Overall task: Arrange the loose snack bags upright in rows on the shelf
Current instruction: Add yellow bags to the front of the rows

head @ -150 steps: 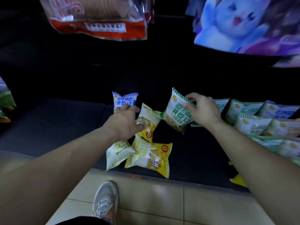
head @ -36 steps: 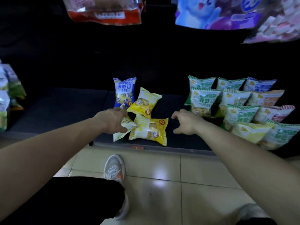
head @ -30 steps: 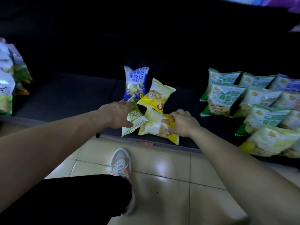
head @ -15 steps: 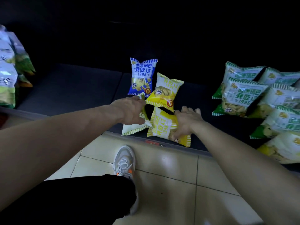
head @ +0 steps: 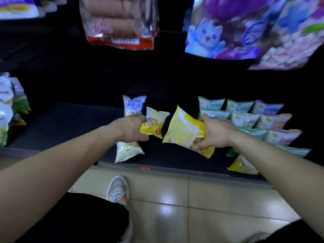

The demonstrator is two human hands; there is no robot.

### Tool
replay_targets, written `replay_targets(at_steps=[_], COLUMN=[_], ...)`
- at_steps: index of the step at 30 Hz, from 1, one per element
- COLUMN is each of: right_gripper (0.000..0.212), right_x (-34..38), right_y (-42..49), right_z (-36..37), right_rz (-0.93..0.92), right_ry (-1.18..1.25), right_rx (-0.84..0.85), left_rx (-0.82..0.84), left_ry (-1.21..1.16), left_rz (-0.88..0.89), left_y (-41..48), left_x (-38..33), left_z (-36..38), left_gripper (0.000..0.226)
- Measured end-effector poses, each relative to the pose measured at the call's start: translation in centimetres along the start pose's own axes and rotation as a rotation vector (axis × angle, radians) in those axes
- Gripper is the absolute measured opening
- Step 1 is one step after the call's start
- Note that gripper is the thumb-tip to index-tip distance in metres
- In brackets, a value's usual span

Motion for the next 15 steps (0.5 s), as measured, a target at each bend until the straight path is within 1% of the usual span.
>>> replay_targets(at_steps=[3,6,8,11,13,15], right_gripper=[0.108,0.106,0.104,0.102,0.100,0.098], right_x=[-2.1,-4.5,-5.7,-6.4,-6.5,-6.5], right_y=[-4.4,-7.9,-9.0,-9.7,-9.7,-9.6], right_z=[-2.4,-2.1,-1.7,-1.6,-1.3,-0.7], right_rz=[-0.003,0.013,0.009,-0.027,-0.048,-0.058], right_ry=[0.105,0.325,0.417,0.514,0.560,0.580], right_rx=[-0.106,-0.154,-0.164,-0.192,-0.186,-0.169], left_rx=[-0.062,-0.180,-0.240,-0.250,-0.228,-0.236], left_ry=[-0.128,-0.301,-0.373,-0.529,-0.605,-0.626], left_rz=[0.058,0.173,0.249,0.329,0.378,0.403], left_y=[-1.9,-3.7,-4.3,-4.2,-3.8,-3.2], left_x=[-3.3,-7.4,-9.9,-12.9,-14.8,-16.6], left_z=[-1.7,-3.0,-3.6,-3.9,-3.6,-3.4], left_gripper=[0.079,0.074,0.075,0.084,0.079,0.067])
Point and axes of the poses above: each hand's wrist, its own y-axis towards the middle knuckle, its own z-axis out of the palm, x = y × z, the point moved 9 cm from there along y, towards the middle knuckle, and after that the axes turned 8 degrees about x, right-handed, at the moved point
